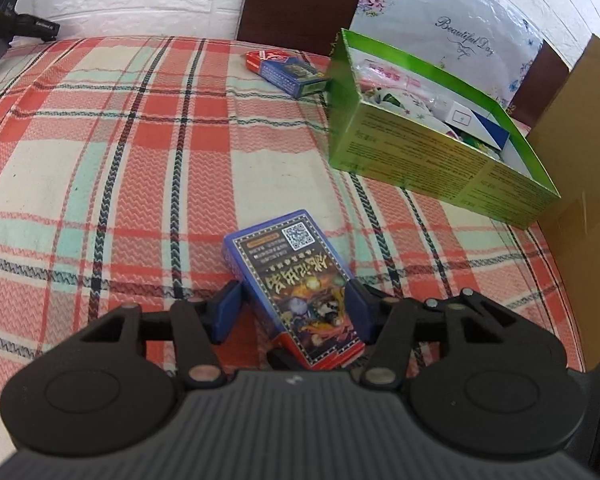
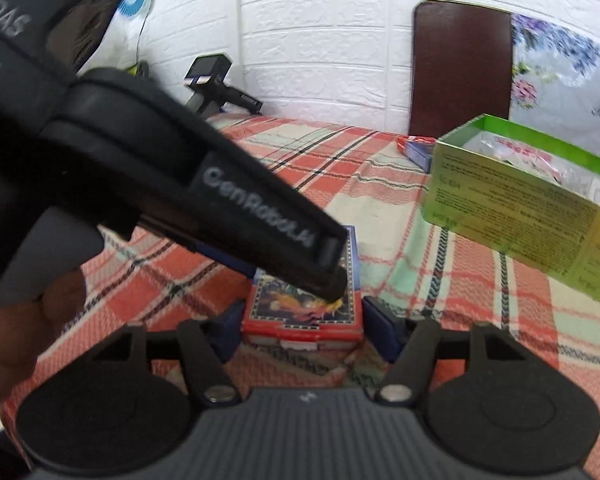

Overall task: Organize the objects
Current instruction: 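Carry the card deck into the green box and open the left gripper, then move the right gripper toward the red-and-blue tiger card box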

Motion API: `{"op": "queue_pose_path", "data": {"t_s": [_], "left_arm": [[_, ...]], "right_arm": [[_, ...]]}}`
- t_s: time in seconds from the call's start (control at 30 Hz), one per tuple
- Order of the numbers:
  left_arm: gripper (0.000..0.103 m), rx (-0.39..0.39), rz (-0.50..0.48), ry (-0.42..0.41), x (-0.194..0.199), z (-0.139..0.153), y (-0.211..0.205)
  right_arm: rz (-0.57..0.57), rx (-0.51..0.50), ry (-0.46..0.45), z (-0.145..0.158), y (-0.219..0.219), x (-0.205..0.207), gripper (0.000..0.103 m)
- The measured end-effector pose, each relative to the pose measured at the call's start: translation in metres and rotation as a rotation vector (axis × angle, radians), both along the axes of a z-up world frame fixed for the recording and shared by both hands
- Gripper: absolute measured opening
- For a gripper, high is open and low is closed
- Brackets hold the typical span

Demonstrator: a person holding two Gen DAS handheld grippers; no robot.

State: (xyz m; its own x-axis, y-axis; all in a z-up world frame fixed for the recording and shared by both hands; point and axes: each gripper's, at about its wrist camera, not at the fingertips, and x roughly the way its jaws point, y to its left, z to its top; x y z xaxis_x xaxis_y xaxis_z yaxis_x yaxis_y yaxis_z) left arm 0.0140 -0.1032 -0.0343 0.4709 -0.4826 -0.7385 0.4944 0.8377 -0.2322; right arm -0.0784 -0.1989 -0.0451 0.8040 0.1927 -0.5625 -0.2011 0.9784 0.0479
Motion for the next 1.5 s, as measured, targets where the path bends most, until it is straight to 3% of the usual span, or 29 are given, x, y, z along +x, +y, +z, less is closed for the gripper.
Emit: {"op": "queue_pose_path", "data": {"t_s": [0.17, 0.4, 0.63, 0.77, 0.93, 1.03, 1.1, 1.3, 1.5], "left_arm": [[0.046, -0.021, -0.042, -0.027, -0.011, 0.015, -0.007], [0.046, -0.039, -0.133, -0.133, -0.013, 0.051, -0.052], [0.046, -0.032, -0.278, -0.244, -0.011, 0.081, -0.127], [0.046, -0.029, -0.359, -0.293, -0.010, 0.087, -0.169], [0.047, -0.023, -0.417, -0.288, -0.001, 0.078, -0.213], [0.047, 0.057, -0.419, -0.332, 0.001, 0.062, -0.231], [0.047, 0.090, -0.409, -0.327, 0.002, 0.053, -0.231], [0.055, 0.059, -0.373, -0.295, -0.003, 0.052, -0.200], [0.056, 0.061, -0.327, -0.302, -0.017, 0.057, -0.169]], "right_arm": [[-0.067, 0.062, -0.057, 0.006, -0.014, -0.017, 0.062], [-0.181, 0.022, -0.212, 0.030, -0.040, -0.026, 0.062], [-0.346, -0.013, -0.318, 0.049, -0.095, -0.025, 0.062], [-0.440, -0.012, -0.342, 0.054, -0.129, -0.018, 0.062], [-0.546, -0.032, -0.342, 0.045, -0.162, -0.002, 0.062], [-0.631, -0.072, -0.269, 0.029, -0.176, 0.016, 0.063], [-0.643, -0.030, -0.283, 0.026, -0.178, 0.010, 0.063], [-0.609, -0.058, -0.343, 0.023, -0.149, -0.014, 0.071], [-0.563, -0.028, -0.309, 0.019, -0.124, -0.037, 0.071]]}}
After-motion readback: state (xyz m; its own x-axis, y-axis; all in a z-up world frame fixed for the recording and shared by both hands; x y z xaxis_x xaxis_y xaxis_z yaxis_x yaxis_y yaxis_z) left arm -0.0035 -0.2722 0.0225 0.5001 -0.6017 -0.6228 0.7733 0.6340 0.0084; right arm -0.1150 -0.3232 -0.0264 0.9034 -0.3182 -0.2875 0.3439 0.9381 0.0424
